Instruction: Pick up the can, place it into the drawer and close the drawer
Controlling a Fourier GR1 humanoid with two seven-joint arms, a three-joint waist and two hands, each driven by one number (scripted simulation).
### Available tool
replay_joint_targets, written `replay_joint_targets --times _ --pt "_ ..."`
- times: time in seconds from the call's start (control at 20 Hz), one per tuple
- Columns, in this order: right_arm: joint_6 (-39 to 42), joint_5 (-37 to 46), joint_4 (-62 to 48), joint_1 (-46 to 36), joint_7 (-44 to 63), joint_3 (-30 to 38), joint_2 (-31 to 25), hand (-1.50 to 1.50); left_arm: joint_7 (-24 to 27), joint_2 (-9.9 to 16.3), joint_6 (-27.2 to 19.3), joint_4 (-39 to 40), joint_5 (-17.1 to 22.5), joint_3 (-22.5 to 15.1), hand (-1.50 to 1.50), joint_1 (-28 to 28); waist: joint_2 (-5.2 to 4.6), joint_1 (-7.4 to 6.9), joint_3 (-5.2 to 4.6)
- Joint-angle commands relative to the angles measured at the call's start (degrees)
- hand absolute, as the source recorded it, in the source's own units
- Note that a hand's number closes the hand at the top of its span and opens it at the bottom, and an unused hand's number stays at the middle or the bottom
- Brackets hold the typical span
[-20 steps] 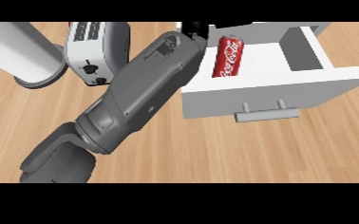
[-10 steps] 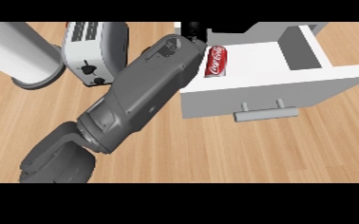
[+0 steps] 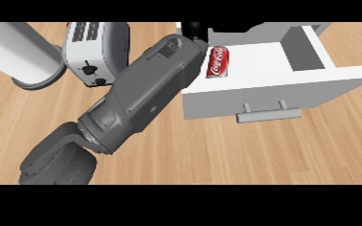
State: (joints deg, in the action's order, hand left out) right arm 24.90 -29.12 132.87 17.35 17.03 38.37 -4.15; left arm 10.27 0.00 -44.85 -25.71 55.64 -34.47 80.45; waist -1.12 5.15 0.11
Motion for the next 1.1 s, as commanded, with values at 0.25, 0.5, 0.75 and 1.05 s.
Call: replay_joint_targets --times 0.25,0.5,0.75,1.05 --pt "5.7 13.2 3.4 -4.1 -9.6 -1.5 -3.0 -1.5 6.0 0.0 1.2 -1.3 3.1 0.7 -1.5 -0.4 -0.21 -0.34 0.01" --pt "4.3 26.4 6.5 -8.6 -11.4 -7.5 -2.5 -1.5 6.1 0.0 -1.3 -2.5 3.8 -0.6 -1.5 1.8 -0.07 -1.93 -0.03" --pt "2.0 41.0 4.2 -13.5 -11.9 -16.2 -1.1 -1.5 5.4 0.0 1.2 0.1 4.1 1.3 -1.5 3.5 0.03 -4.32 -0.07" --pt "-1.8 58.4 -2.3 -21.0 -12.9 -27.2 -2.1 -1.5 4.2 0.0 0.9 -1.5 4.6 1.3 -1.5 2.4 0.31 -5.53 -0.13"
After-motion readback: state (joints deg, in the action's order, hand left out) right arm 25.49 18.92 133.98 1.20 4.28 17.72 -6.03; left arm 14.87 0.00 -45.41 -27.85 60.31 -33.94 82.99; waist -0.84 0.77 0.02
